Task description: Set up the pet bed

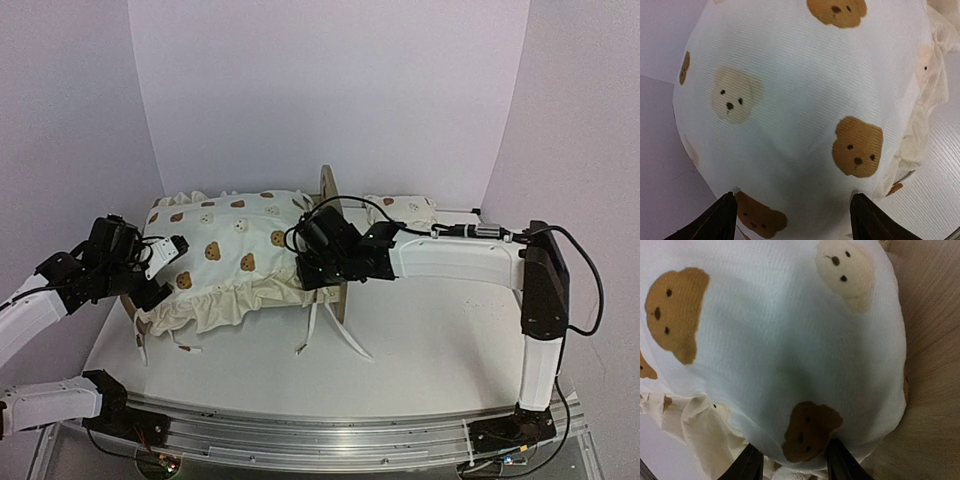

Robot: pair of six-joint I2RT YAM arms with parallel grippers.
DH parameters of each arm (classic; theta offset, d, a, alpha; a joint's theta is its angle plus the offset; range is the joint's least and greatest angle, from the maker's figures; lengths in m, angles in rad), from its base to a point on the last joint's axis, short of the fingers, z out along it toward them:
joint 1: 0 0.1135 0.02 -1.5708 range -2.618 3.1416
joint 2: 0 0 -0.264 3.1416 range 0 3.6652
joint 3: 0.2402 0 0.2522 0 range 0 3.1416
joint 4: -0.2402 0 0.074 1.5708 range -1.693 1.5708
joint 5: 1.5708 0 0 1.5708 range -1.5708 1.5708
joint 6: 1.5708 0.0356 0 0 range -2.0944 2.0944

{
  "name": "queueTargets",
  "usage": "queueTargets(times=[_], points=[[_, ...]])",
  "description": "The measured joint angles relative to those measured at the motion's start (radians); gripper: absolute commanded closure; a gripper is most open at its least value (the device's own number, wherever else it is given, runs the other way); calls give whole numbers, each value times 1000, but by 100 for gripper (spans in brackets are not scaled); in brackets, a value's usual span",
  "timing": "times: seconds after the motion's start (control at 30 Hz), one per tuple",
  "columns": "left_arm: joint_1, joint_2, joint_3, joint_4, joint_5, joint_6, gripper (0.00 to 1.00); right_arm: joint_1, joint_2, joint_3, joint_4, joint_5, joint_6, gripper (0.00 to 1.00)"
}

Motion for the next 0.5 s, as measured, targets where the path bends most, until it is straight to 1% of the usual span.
queueTargets(times=[0.17,0.2,0.27,0.33,0.4,0.43,0.47,0.5], points=[[0,5,-41,-50,2,1,23,-1,49,41,-21,17,29,56],[1,13,-50,-54,1,5,25,-3,54,44,-23,22,33,58],[2,38,-64,-54,-5,9,40,-3,60,49,-27,25,38,69],[5,62,-69,-52,-9,19,64,-4,63,52,-29,25,46,84],[10,72,-68,-44,-18,27,78,-6,66,53,-33,24,51,96],[11,73,-67,-39,-23,34,86,-7,67,53,-35,24,57,99],[12,73,-64,-36,-28,39,94,-8,68,53,-37,24,58,100],[13,73,-58,-33,-33,45,98,-10,68,52,-38,22,56,100]])
